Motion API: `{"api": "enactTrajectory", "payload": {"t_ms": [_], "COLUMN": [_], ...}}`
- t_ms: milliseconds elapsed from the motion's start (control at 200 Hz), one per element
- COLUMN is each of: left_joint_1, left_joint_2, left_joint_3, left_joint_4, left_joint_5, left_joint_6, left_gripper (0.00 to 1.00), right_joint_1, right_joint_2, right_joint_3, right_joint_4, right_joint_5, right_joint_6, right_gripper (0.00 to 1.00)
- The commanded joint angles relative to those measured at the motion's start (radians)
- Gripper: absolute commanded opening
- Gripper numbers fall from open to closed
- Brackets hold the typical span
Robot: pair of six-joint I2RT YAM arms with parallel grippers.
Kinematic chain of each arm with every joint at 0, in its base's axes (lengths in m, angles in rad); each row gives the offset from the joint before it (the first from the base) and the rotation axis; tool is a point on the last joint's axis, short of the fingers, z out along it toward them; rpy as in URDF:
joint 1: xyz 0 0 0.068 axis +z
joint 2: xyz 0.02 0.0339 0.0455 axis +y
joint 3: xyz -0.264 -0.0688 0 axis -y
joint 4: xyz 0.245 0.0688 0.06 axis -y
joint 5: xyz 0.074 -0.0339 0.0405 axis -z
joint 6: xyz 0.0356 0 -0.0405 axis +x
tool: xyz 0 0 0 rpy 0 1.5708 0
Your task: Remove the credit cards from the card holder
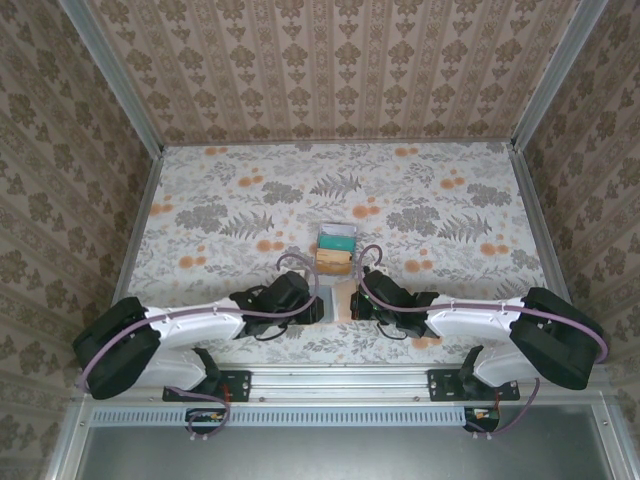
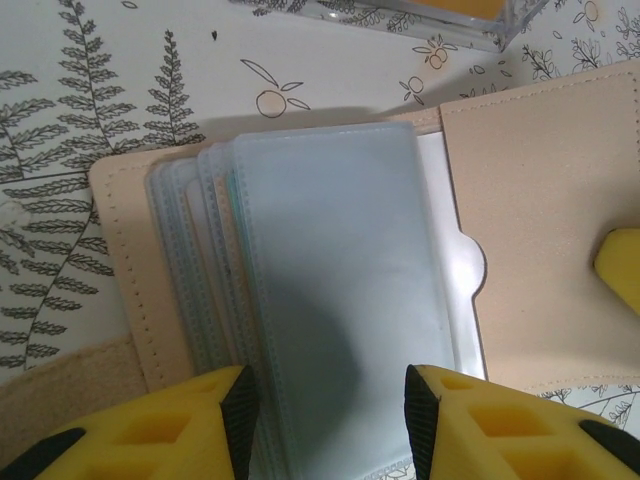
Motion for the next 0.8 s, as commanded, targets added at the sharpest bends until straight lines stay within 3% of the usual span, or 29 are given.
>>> {"api": "enactTrajectory", "payload": {"t_ms": [0, 410, 535, 595, 645, 795], "left_joint_1": [-0.009, -0.014, -0.019, -0.018, -0.021, -0.025], "left_joint_2": [0.017, 0.032, 0.032, 0.032, 0.031, 0.022], "left_joint_3": [0.017, 0.004, 0.012, 0.013, 0.015, 0.021], "left_joint_4": [0.025, 0.147, 0.137, 0.137, 0.131, 0.117], "left_joint_5": [0.030, 0.106, 0.107, 0.108, 0.106, 0.101], "left_joint_6": [-0.014, -0.001, 0.008, 0.012, 0.012, 0.022], "left_gripper": [0.46, 0.50, 0.60, 0.70, 0.85, 1.00], "right_joint_1": [0.006, 0.005, 0.005, 0.006, 0.006, 0.006], "right_joint_2": [-0.011, 0.014, 0.014, 0.012, 0.011, 0.004], "right_joint_3": [-0.011, -0.008, -0.011, -0.010, -0.010, -0.010], "right_joint_4": [-0.001, 0.006, 0.004, 0.002, 0.000, -0.009], "right_joint_5": [0.027, 0.022, 0.024, 0.025, 0.027, 0.034], "right_joint_6": [0.012, 0.020, 0.023, 0.024, 0.024, 0.024], "right_gripper": [0.00, 0.00, 0.00, 0.00, 0.00, 0.00]}}
